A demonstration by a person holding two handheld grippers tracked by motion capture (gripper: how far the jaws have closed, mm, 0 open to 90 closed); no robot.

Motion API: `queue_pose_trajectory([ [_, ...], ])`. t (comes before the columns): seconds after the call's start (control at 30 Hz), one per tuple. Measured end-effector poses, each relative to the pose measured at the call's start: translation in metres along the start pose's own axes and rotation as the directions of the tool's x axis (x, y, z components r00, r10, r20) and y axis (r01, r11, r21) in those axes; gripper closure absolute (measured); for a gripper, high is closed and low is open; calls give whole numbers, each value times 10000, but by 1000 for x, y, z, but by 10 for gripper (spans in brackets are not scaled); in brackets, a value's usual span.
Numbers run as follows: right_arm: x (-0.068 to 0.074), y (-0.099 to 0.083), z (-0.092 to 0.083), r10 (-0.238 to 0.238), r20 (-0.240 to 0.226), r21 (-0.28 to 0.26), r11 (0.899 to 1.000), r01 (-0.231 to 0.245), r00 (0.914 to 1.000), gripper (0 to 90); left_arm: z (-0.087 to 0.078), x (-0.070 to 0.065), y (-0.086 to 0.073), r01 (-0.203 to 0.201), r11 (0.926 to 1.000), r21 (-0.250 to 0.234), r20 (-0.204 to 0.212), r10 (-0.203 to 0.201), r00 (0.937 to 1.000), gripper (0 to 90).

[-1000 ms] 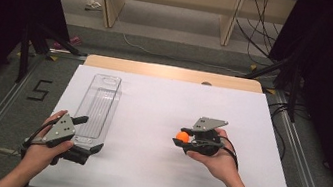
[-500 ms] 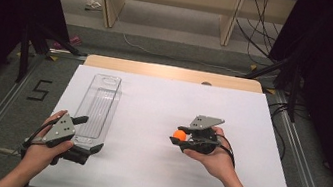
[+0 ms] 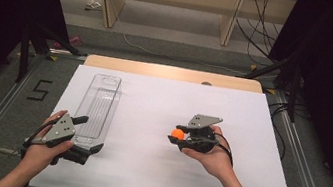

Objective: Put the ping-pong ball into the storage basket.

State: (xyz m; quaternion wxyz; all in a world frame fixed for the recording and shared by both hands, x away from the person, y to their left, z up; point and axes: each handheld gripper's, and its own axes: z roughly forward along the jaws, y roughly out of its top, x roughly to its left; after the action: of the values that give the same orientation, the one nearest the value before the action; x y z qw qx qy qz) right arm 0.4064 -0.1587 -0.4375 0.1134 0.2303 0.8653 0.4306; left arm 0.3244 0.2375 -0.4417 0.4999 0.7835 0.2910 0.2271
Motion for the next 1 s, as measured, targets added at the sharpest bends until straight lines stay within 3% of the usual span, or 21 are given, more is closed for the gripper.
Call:
queue_pose_trajectory([
  [1.0,1,9,11,-20,-167,-145,9999,18,9999,513,0,0,0,13,10000,-15,7,-13,10000,0],
])
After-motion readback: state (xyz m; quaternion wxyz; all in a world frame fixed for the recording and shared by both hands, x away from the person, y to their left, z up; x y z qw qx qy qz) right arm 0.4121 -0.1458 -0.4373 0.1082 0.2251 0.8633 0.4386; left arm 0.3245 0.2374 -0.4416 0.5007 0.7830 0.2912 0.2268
